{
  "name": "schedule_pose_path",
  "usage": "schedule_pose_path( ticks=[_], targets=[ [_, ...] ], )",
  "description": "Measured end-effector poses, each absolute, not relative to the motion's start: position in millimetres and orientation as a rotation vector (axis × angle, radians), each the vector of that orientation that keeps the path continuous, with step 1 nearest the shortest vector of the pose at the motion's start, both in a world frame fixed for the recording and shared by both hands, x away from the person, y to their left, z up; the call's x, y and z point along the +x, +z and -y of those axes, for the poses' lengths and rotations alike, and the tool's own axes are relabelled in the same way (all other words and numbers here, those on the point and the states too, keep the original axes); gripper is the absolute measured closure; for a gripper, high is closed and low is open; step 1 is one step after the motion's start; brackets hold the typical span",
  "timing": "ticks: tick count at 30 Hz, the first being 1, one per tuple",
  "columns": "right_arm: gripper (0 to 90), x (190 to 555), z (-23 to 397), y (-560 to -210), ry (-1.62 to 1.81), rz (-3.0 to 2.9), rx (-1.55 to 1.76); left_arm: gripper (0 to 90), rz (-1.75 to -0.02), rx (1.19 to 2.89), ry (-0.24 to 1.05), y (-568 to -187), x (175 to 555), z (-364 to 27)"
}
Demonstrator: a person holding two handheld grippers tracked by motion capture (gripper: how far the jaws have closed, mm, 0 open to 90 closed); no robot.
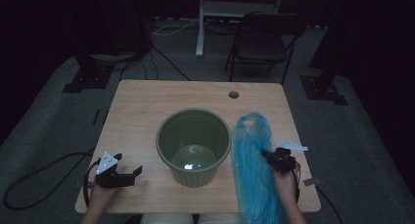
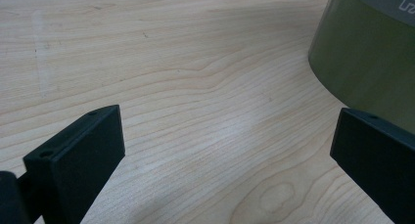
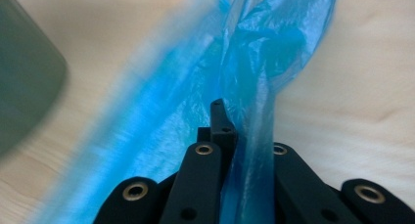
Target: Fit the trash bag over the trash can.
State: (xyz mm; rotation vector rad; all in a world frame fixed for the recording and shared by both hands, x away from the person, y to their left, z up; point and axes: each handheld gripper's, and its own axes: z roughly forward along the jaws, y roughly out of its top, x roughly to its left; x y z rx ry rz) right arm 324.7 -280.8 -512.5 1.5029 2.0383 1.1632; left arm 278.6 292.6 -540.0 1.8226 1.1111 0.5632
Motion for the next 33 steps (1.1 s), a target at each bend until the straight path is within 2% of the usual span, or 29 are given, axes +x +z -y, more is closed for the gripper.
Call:
schedule_pose_path(
  ticks=[4, 6, 11, 24, 33],
  targets=[
    [89.9, 318, 292, -491, 1.267, -1.946, 1.5, 0.2, -1.115, 1.819, 0.568, -540, 279, -293],
    [89.9, 310, 300, -464, 1.372, -1.834, 1.466, 0.1, -1.112, 1.816, 0.58, -540, 278, -292],
    [89.9, 304, 306, -428, 1.502, -1.752, 1.412, 0.2, -1.113, 1.819, 0.576, -540, 279, -292],
    [89.9, 295, 294, -343, 1.682, -1.627, 1.173, 0.1, -1.112, 1.82, 0.576, -540, 278, -292],
    [89.9, 301, 271, -257, 1.799, -1.508, 0.954, 0.2, -1.111, 1.825, 0.574, -540, 279, -292]
  ],
)
